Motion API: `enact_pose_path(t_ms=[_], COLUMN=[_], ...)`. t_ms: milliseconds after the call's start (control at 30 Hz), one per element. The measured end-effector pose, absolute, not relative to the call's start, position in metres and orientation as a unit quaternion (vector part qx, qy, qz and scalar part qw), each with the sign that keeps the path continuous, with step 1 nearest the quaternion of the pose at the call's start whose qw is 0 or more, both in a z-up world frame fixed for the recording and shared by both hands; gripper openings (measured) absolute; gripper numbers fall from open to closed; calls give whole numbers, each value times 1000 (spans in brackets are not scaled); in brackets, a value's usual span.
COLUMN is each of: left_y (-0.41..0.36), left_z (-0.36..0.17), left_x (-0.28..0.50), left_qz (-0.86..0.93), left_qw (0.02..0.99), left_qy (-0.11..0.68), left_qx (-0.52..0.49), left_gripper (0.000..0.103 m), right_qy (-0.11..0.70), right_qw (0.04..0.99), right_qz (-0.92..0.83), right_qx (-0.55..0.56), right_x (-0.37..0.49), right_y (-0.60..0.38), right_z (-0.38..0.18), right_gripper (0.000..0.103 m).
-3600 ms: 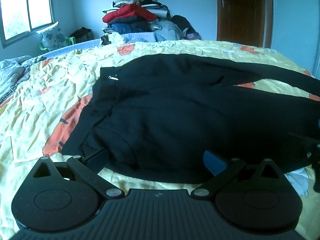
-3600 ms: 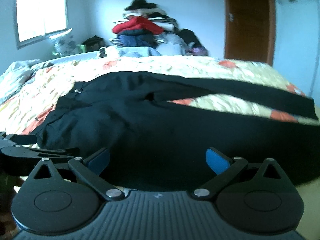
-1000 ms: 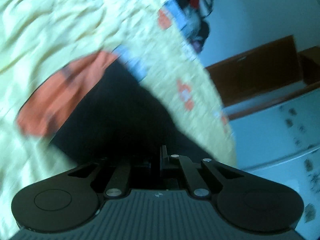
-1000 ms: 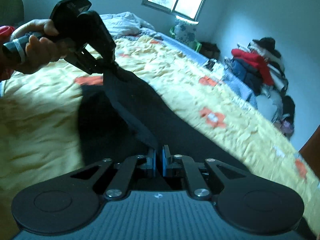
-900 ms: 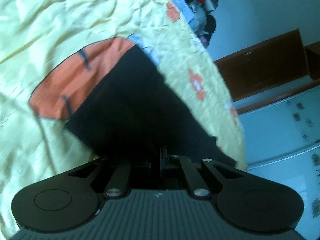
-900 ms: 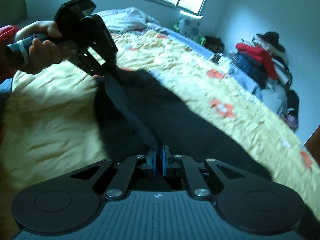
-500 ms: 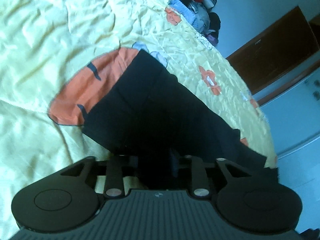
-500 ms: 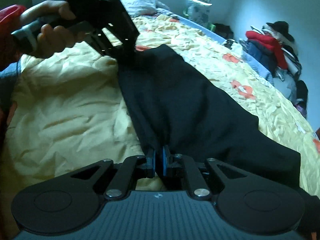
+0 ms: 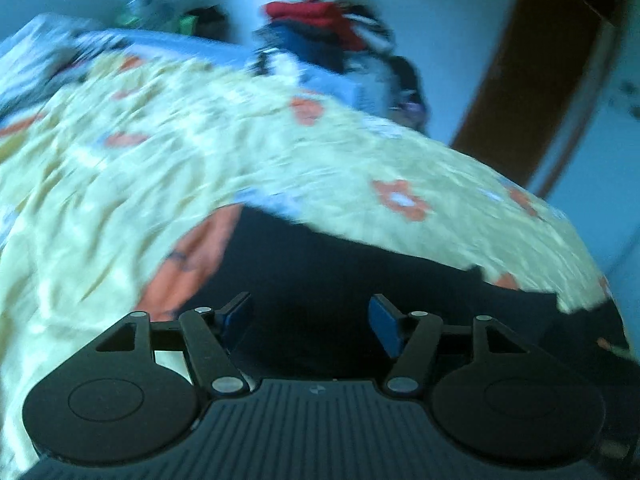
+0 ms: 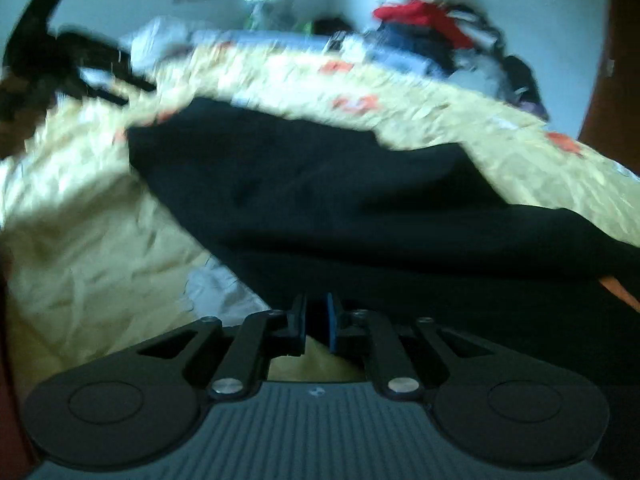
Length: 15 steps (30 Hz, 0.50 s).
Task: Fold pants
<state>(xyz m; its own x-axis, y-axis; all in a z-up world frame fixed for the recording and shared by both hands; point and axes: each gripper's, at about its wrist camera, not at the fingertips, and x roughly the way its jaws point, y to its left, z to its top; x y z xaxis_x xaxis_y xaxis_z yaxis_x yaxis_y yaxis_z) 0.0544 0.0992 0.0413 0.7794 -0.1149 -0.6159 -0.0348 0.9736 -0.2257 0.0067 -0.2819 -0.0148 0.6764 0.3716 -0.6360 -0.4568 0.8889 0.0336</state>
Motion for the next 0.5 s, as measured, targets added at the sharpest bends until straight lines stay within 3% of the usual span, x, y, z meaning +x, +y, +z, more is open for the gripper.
enact_pose_path(t_ms=[133,167,233,300,400,500], left_y=[49,37,10,-14,-38,-51], left_z=[36,31,18,1,-21,-38], left_x=[67,70,75,77,78,73], left_qz=[-105,-124,-148,-167,-175,-162], left_qw=[933,931,926,922,919,925], left_qy=[334,337,343,348,353,341], left_qx=[-81,-72,-51,-31,3,42], left_gripper=[75,75,75,75,75,76], right_qy=[283,277,273,264,238,233], right_qw=[949,951,950,944,931,909], right_qz=[120,89,26,-2,0,-5], right_qx=[70,101,152,198,275,346], right_x=[22,28,42,52,67,91], right_y=[-362,-382,-422,-452,-485,-506], right_z=[8,10,11,9,6,0], right_gripper=[12,16,30,52,73,77])
